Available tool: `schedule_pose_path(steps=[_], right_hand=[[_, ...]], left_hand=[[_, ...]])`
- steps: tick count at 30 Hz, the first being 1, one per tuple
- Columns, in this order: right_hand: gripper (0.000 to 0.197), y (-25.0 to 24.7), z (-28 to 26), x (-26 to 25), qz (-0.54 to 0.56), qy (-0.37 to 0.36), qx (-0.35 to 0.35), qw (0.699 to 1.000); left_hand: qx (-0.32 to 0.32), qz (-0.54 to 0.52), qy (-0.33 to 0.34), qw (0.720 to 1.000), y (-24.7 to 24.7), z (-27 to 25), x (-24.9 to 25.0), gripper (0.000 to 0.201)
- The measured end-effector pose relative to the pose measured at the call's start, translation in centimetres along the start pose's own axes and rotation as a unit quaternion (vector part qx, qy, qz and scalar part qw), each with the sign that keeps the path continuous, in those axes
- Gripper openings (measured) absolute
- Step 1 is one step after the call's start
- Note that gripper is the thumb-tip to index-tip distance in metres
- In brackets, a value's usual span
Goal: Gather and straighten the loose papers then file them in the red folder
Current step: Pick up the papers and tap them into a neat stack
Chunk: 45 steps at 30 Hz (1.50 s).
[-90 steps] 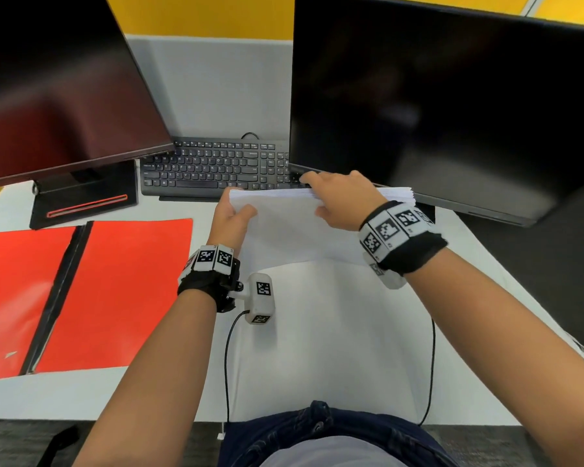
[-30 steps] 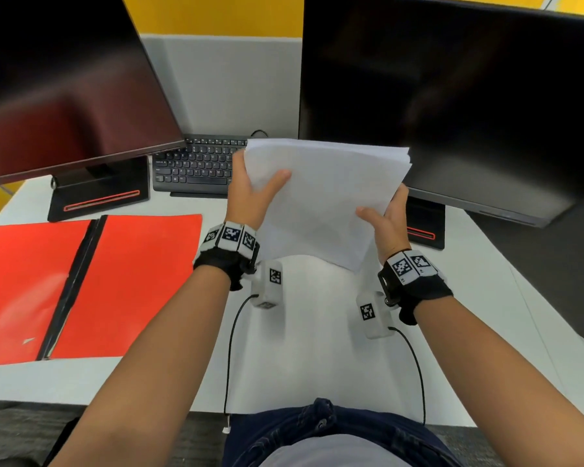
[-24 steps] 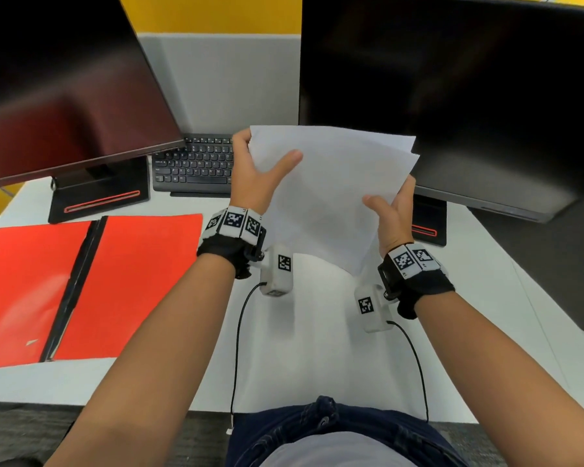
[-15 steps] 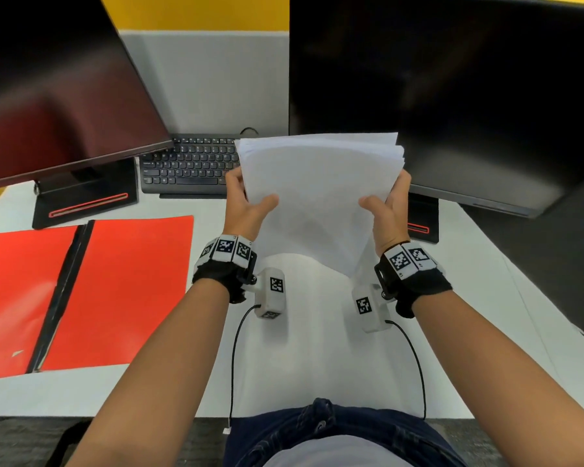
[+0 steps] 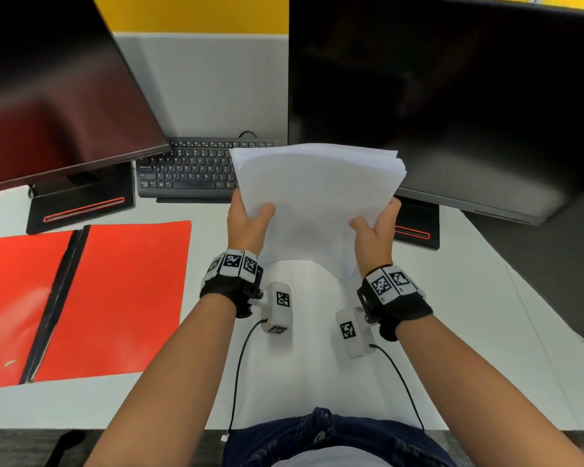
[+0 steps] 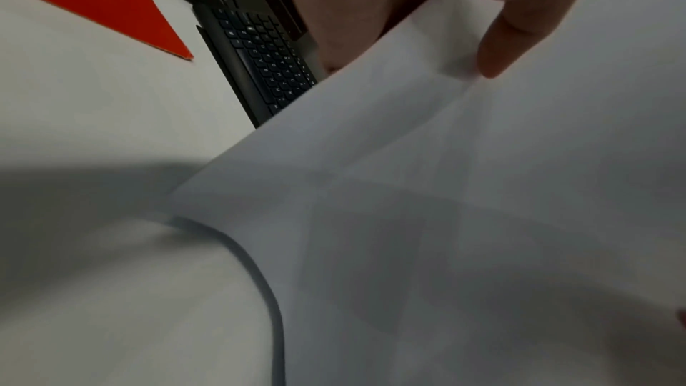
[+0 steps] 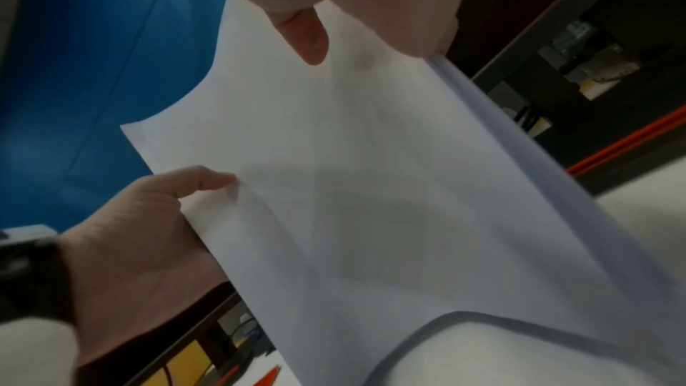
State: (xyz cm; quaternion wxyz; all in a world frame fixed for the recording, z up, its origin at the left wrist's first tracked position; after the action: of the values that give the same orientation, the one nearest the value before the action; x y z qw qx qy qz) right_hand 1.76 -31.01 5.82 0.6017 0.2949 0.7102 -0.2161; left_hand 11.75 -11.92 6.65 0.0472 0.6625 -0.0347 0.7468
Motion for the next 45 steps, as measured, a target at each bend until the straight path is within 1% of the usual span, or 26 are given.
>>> schedule_pose_path(steps=[3, 5, 7, 9, 11, 12, 14, 15, 18, 21, 22, 25, 28, 32, 35, 36, 38, 40, 42, 43, 45], right_hand=[[0.048, 0.1, -0.1, -0.6, -0.013, -0.016, -0.011, 1.000], [0.050, 0.1, -0.3, -0.8, -0.020, -0.019, -0.023, 0.999], [0.055, 0.0, -0.6, -1.2, -0.012, -0.016, -0.026, 0.999], [0.059, 0.0, -1.0, -2.2, 0.012, -0.017, -0.020, 1.000], [0.054, 0.1, -1.1, -4.1, 0.045, -0.020, 0.001, 0.999], [0.050, 0.1, -0.9, -5.2, 0.060, -0.022, 0.021, 0.998], [0.045, 0.2, -0.4, -7.4, 0.070, -0.026, 0.065, 0.995], [0.043, 0.3, 0.0, -8.1, 0.067, -0.026, 0.082, 0.994], [0.034, 0.5, 0.6, -9.1, 0.046, -0.005, 0.129, 0.991], [0.019, 0.5, 0.9, -8.8, 0.021, 0.009, 0.155, 0.988], [0.016, 0.4, 0.9, -8.7, 0.016, 0.008, 0.164, 0.986], [0.018, 0.2, 0.8, -8.7, 0.005, -0.002, 0.173, 0.985], [0.013, 0.2, 0.5, -8.6, 0.011, -0.018, 0.171, 0.985], [0.005, 0.3, 0.0, -8.9, 0.041, -0.039, 0.143, 0.988], [0.021, 0.2, -0.4, -8.9, 0.076, -0.056, 0.095, 0.991], [0.027, 0.2, -0.7, -8.8, 0.084, -0.064, 0.075, 0.992], [0.045, 0.2, -0.8, -8.1, 0.087, -0.066, 0.037, 0.993], [0.061, 0.1, -0.8, -7.2, 0.067, -0.064, 0.004, 0.996], [0.069, 0.2, -0.5, -6.2, 0.046, -0.060, -0.032, 0.997], [0.070, 0.2, -0.4, -5.7, 0.035, -0.052, -0.043, 0.997], [0.069, 0.1, 0.0, -4.5, 0.009, -0.026, -0.044, 0.999]], left_hand=[[0.023, -0.016, 0.012, 1.000, 0.0, -0.3, -0.2, 0.038], [0.021, -0.006, 0.023, 1.000, -0.1, -0.5, -0.3, 0.035], [0.007, 0.006, 0.036, 0.999, -0.3, -0.6, -0.2, 0.039], [-0.003, -0.001, 0.053, 0.999, -0.5, -0.4, 0.5, 0.049], [-0.002, -0.031, 0.072, 0.997, -0.7, -0.1, 2.0, 0.051], [0.004, -0.050, 0.085, 0.995, -0.6, 0.2, 3.0, 0.047], [0.039, -0.072, 0.102, 0.991, -0.6, 1.0, 4.9, 0.030], [0.066, -0.082, 0.100, 0.989, -0.6, 1.5, 5.6, 0.025], [0.128, -0.103, 0.052, 0.985, -0.3, 2.5, 5.9, 0.032], [0.144, -0.079, 0.025, 0.986, -0.3, 2.7, 5.8, 0.038], [0.144, -0.076, 0.020, 0.986, -0.3, 2.7, 5.7, 0.037], [0.135, -0.072, 0.021, 0.988, -0.6, 3.0, 5.6, 0.035], [0.123, -0.071, 0.013, 0.990, -0.6, 2.8, 5.7, 0.031], [0.063, -0.079, 0.023, 0.995, -0.1, 2.4, 6.6, 0.027], [0.023, -0.070, 0.057, 0.996, -0.1, 1.9, 6.8, 0.022], [0.005, -0.078, 0.071, 0.994, -0.2, 1.8, 6.6, 0.026], [-0.049, -0.106, 0.099, 0.988, -0.5, 1.5, 6.0, 0.040], [-0.091, -0.112, 0.098, 0.985, -0.6, 1.0, 4.8, 0.049], [-0.105, -0.086, 0.080, 0.987, -0.6, 0.4, 3.8, 0.053], [-0.103, -0.071, 0.074, 0.989, -0.6, 0.2, 3.3, 0.053], [-0.089, -0.041, 0.061, 0.993, -0.5, -0.2, 2.4, 0.051]])
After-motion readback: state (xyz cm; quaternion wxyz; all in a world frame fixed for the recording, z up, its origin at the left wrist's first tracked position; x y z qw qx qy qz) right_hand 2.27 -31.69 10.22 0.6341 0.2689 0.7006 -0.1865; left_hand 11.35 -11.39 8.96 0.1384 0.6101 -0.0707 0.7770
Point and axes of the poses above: each hand's wrist, its own z-axis towards the middle knuckle, its own y-axis out of the palm, x = y × z, the point moved 6 cm from there along z, towards the middle knuckle, and after that the axes turned 13 degrees about y, right-handed, at the moved point
